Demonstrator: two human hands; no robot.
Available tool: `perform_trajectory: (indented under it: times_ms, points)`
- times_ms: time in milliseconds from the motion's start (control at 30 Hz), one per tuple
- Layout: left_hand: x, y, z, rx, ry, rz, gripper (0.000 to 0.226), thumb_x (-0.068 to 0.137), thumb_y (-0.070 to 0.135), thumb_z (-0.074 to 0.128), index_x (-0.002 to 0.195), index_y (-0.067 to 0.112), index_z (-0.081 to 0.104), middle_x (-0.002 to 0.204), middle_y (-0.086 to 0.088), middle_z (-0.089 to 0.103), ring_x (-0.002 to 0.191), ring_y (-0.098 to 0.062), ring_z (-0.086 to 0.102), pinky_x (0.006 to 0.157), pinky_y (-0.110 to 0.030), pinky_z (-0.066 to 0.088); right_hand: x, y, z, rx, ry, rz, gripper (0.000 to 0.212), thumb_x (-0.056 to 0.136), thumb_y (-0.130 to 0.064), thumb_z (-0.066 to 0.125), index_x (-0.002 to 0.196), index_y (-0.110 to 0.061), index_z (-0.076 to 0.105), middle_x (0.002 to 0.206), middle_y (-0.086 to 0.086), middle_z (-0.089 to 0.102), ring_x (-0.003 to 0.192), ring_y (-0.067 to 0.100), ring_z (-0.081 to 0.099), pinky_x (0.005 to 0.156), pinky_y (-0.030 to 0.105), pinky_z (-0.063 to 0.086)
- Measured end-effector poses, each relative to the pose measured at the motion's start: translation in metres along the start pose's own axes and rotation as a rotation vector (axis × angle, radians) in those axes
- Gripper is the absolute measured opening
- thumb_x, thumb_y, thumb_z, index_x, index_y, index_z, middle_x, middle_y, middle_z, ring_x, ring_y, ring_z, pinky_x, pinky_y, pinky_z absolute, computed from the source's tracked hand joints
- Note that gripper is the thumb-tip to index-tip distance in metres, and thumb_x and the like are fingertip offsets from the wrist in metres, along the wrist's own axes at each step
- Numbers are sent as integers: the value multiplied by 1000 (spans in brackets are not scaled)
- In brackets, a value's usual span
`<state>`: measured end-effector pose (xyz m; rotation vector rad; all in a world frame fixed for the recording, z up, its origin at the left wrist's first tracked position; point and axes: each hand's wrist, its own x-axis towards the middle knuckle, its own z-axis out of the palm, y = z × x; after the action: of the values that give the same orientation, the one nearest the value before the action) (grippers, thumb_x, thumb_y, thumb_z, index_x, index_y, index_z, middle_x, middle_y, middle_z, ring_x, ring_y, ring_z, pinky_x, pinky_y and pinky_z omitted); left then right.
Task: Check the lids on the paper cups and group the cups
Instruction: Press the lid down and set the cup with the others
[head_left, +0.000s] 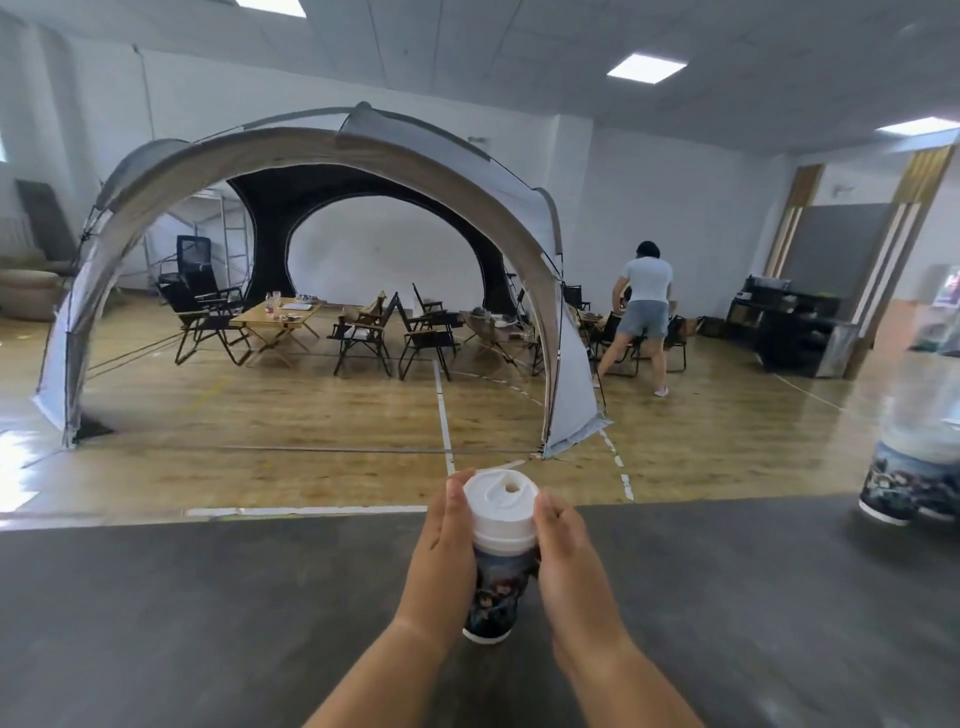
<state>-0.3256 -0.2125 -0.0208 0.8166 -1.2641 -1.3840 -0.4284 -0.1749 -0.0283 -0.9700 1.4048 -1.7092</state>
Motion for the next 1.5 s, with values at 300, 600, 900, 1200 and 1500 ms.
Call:
perform_trajectory:
  times_ms: [300, 600, 900, 1200, 1500]
  points:
    - [5, -11, 6, -66, 84, 21, 35, 105, 29, 30, 109, 23, 64, 102, 1, 70, 88, -3, 66, 68, -15, 49, 43, -22, -6, 79, -29, 285, 32, 94, -34, 56, 102, -7, 72, 104, 13, 75, 103, 29, 68, 92, 43, 51]
    - [7, -18, 13, -79, 140, 100, 35, 104, 26, 31, 106, 17, 65, 97, -4, 70, 87, -11, 67, 69, -20, 51, 77, -20, 4, 3, -208, 432, 52, 78, -30, 65, 117, 4, 67, 116, 22, 69, 113, 36, 64, 105, 50, 45]
    - [7, -20, 17, -88, 197, 113, 36, 104, 23, 30, 103, 19, 66, 94, 0, 70, 89, -14, 66, 71, -22, 50, 49, -25, -1, 47, -129, 342, 30, 95, -21, 53, 102, -2, 75, 101, 17, 75, 100, 31, 69, 95, 44, 51]
    - [6, -19, 18, -109, 189, 118, 38, 104, 23, 28, 105, 18, 66, 99, -4, 70, 94, -19, 66, 79, -31, 50, 27, -26, 1, 11, -17, 170, 31, 100, -17, 44, 96, -8, 73, 92, 7, 76, 88, 19, 70, 72, 29, 51]
    - [5, -19, 17, -90, 202, 125, 39, 104, 24, 28, 103, 23, 67, 98, 2, 70, 96, -17, 66, 85, -32, 51, 13, -16, 4, -72, 45, 67, 34, 105, -27, 35, 113, -21, 67, 109, -2, 71, 101, 10, 65, 78, 23, 51]
